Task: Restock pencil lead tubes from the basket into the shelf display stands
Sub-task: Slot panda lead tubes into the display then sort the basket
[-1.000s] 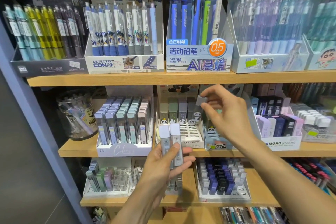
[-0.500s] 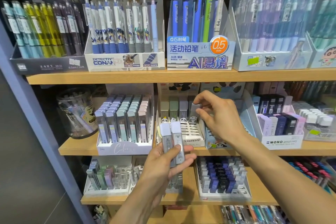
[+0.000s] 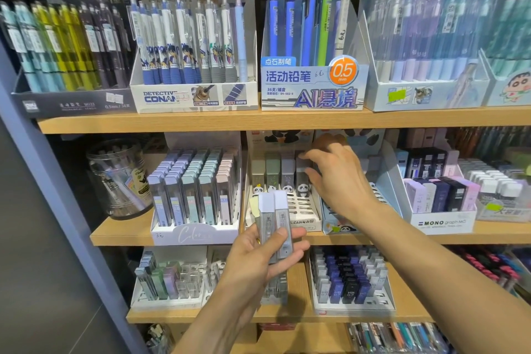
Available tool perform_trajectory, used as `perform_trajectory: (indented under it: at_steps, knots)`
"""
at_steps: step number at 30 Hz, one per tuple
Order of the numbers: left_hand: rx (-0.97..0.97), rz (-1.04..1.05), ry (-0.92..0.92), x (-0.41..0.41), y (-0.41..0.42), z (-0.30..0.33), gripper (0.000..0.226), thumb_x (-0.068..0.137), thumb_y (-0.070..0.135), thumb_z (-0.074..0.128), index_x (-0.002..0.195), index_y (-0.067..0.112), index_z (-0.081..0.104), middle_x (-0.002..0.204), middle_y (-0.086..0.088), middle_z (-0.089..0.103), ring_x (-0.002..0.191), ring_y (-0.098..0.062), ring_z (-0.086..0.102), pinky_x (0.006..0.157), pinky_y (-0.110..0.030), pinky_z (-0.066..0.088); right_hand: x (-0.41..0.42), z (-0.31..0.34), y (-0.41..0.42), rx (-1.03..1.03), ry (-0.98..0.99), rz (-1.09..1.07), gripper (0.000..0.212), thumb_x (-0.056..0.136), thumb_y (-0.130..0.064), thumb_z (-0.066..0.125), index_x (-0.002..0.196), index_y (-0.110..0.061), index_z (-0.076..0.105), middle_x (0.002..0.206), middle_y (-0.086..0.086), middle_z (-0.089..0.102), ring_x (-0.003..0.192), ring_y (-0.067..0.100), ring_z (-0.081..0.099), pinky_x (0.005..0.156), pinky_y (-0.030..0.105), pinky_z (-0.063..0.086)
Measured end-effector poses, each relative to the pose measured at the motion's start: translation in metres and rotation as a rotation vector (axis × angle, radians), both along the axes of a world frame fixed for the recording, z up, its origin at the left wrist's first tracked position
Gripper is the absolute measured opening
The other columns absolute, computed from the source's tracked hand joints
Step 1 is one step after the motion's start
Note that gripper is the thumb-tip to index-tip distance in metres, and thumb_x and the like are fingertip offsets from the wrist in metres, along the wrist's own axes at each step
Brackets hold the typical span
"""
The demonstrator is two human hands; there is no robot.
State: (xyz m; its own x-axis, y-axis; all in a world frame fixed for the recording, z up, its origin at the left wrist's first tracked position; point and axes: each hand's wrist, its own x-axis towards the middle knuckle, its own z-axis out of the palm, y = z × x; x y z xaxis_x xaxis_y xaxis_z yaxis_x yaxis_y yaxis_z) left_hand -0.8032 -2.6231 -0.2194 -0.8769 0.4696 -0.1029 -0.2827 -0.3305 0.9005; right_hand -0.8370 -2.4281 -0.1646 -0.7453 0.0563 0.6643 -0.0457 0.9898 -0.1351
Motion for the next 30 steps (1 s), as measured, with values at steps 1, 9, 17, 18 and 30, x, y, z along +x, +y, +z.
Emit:
perform_trajectory:
  at_steps: [1,9,17,18,30]
  knots:
    - [-0.001,-0.003,0.004,0.0,-0.001,0.0,0.029,0.101,0.008,0.059,0.131,0.009,0.06,0.111,-0.016,0.078,0.104,-0.03,0.076,0.085,-0.033,0.063,0.0,-0.001,0.0,-0.001,-0.022,-0.01,0.034,0.098,-0.012,0.064,0.131,-0.015,0.067,0.111,0.015,0.063,0.107,0.04,0.053,0.089,0.044,0.046]
    - [0.045,-0.023,-0.043,-0.001,-0.003,0.004,0.029,0.099,0.008,0.061,0.128,0.007,0.062,0.112,-0.017,0.078,0.106,-0.032,0.076,0.086,-0.036,0.062,0.019,-0.012,-0.006,-0.033,0.107,0.104,0.026,0.09,-0.017,0.074,0.116,-0.015,0.074,0.103,0.002,0.063,0.099,0.023,0.055,0.08,0.028,0.046]
    - [0.046,-0.082,-0.052,0.002,-0.003,0.004,0.027,0.099,0.012,0.063,0.125,0.007,0.067,0.111,-0.022,0.077,0.101,-0.036,0.076,0.072,-0.031,0.065,0.06,-0.022,-0.039,-1.176,-0.297,0.423,0.036,0.086,-0.008,0.079,0.117,-0.019,0.065,0.086,0.007,0.077,0.07,0.022,0.075,0.068,0.038,0.06]
    - [0.053,-0.094,-0.059,0.002,-0.003,0.004,0.027,0.1,0.013,0.062,0.126,0.007,0.067,0.111,-0.022,0.076,0.101,-0.037,0.076,0.073,-0.032,0.065,0.061,-0.023,-0.037,-1.25,-0.304,0.448,0.036,0.087,-0.005,0.078,0.118,-0.018,0.065,0.086,0.008,0.077,0.069,0.02,0.072,0.067,0.035,0.057]
    - [-0.001,-0.046,0.019,0.0,0.002,-0.007,0.022,0.096,0.016,0.068,0.116,0.01,0.077,0.105,-0.007,0.077,0.077,-0.017,0.069,0.08,-0.031,0.063,0.059,-0.028,-0.031,-1.349,-0.414,0.58,0.039,0.097,-0.015,0.066,0.134,-0.026,0.065,0.091,0.006,0.071,0.073,0.015,0.057,0.081,0.031,0.052]
